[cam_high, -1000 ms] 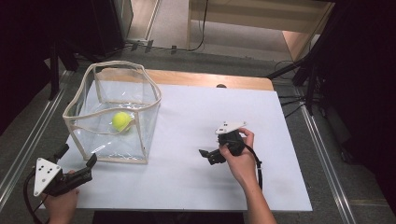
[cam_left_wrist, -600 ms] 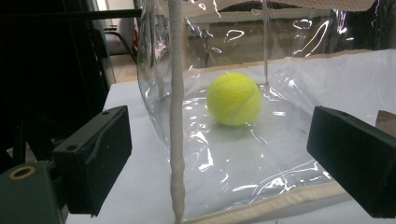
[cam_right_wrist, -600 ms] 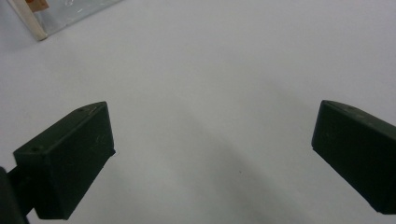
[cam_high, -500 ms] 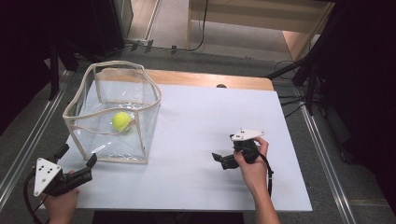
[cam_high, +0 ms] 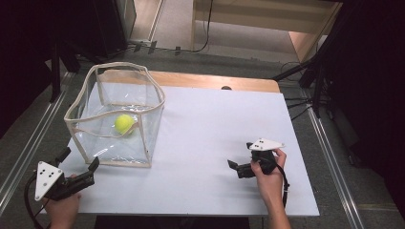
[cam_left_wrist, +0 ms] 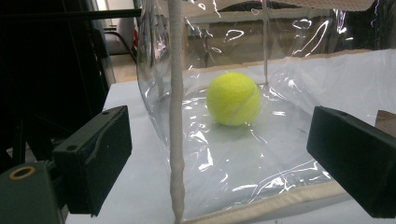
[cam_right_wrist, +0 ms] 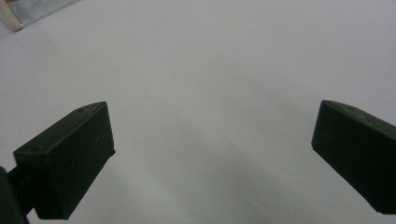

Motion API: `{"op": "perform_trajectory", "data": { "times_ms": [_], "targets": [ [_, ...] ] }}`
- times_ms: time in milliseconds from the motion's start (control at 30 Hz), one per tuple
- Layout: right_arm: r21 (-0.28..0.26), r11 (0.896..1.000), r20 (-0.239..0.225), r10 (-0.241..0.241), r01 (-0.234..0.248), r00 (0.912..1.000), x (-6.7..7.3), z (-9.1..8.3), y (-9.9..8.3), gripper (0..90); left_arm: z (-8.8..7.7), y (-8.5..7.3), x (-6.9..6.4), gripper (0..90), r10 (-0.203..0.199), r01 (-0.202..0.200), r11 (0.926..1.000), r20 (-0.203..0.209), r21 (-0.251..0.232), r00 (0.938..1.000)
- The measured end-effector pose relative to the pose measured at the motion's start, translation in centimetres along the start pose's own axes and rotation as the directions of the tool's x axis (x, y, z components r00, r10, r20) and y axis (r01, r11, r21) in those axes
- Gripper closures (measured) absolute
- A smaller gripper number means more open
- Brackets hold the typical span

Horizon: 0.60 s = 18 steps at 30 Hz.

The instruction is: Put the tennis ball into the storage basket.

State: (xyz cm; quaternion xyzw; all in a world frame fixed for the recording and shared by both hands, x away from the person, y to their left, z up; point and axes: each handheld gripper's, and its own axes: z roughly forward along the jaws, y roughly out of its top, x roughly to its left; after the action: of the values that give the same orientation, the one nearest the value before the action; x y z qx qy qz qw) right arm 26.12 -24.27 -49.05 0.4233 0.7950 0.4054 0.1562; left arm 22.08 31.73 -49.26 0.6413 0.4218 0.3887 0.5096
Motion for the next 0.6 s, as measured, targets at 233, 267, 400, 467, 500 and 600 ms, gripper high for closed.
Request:
{"op": "perform_trajectory", "data": {
  "times_ms": [233,267,400,467,500,600],
  "targets": [
    [-0.012,1.0,0.019,0.016,-0.016,0.9997,-0.5,-1.0,-1.1,0.0,0.0,0.0,0.0,6.9,0.001,-0.001,1.0,0.001,0.0,1.0],
    [-0.014,1.0,0.025,0.016,-0.016,0.9996,-0.5,-1.1,-1.3,0.0,0.0,0.0,0.0,6.9,0.002,-0.002,1.0,0.001,-0.001,1.0],
    [-0.018,0.999,0.032,0.028,-0.028,0.9991,-0.8,-1.6,-2.0,0.0,0.0,0.0,-0.1,6.9,0.002,-0.002,1.0,0.0,-0.001,1.0],
    [-0.017,0.999,0.035,0.036,-0.035,0.9987,-0.9,-1.8,-2.2,0.0,0.0,0.0,-0.1,6.9,0.004,-0.004,1.0,-0.002,0.002,1.0],
    [-0.02,0.999,0.04,0.036,-0.035,0.9986,-1.0,-2.0,-2.4,0.0,0.0,0.0,0.0,6.9,0.01,-0.01,0.9999,0.0,0.003,0.9999],
    [-0.024,0.999,0.05,0.045,-0.044,0.9977,-1.3,-2.4,-2.8,0.0,0.0,0.0,-0.1,6.9,0.011,-0.011,0.9999,-0.001,0.003,0.9999]
  ]
}}
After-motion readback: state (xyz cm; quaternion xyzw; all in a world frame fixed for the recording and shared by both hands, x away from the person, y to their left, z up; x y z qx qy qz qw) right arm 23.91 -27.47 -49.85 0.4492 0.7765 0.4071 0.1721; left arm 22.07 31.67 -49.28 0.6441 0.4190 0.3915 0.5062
